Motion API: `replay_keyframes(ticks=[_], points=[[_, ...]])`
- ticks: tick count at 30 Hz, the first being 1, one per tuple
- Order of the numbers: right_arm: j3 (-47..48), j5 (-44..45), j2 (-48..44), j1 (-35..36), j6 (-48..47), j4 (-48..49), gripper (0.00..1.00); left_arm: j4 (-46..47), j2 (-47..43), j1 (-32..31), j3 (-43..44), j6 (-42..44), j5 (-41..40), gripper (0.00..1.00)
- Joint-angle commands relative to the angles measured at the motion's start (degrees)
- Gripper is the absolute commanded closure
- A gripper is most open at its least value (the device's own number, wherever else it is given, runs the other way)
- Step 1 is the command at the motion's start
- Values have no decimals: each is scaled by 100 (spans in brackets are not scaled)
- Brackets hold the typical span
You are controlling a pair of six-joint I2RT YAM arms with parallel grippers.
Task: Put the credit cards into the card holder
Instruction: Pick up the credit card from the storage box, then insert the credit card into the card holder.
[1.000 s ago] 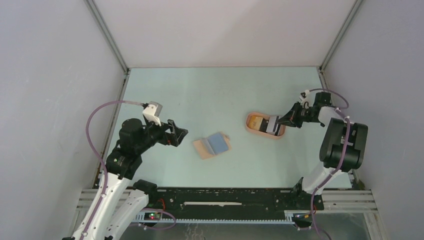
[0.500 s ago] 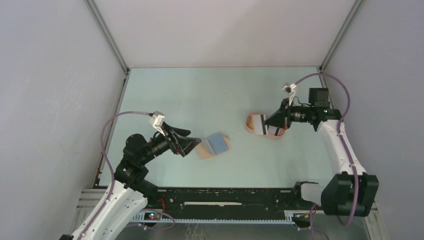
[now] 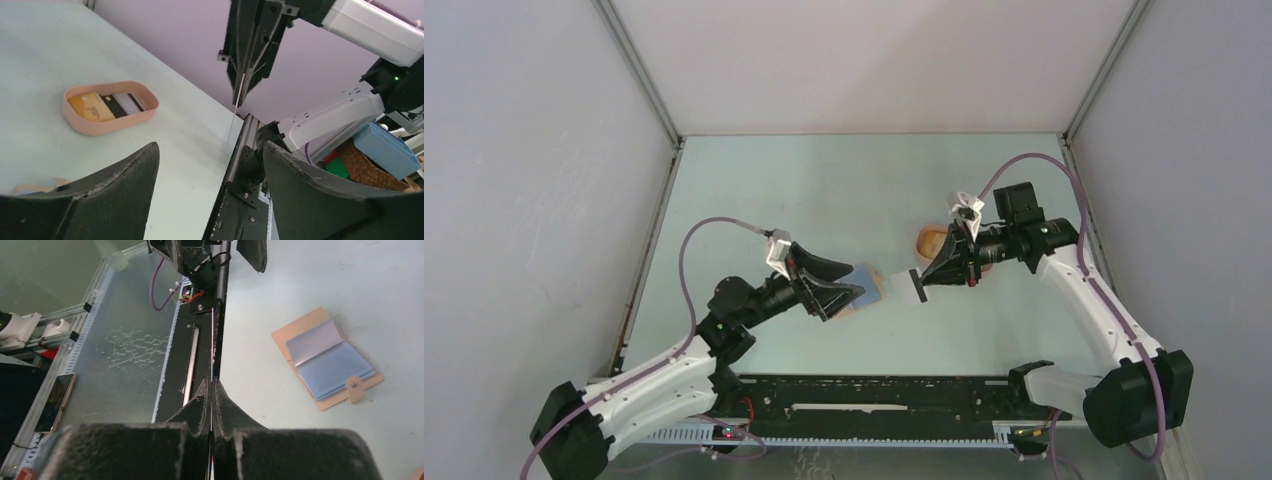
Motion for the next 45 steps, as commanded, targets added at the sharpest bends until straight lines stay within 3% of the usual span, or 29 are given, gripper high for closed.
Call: replay_keyframes(ticks=[1,8,27,32,34,35,39,41,45], points=[[210,-417,174,65,-371,-343,100,1096,424,-262,103,549,80,22],[211,-498,355,156,-224,-277,100,1765,1268,-481,373,448,306,35],[215,-474,679,259,-18,-127,100,2292,2371,-751,794,249,400,65],[215,-436,730,294,-8,-121,100,2410,2517,-747,855,153,478,94],[212,-383,729,316,0,-118,100,2459,2547,-749,829,102,475,100],[209,-351,722,323,1,-122,96,2470,2537,-747,803,74,446,100],[212,-58,629,325,23,-106,49,2467,2429,-654,393,-232,40,100],[213,398,523,325,135,22,43,2467,2385,-444,95,-506,-138,100],[184,1318,361,325,477,386,44,2617,2395,75,-363,-954,-151,100]])
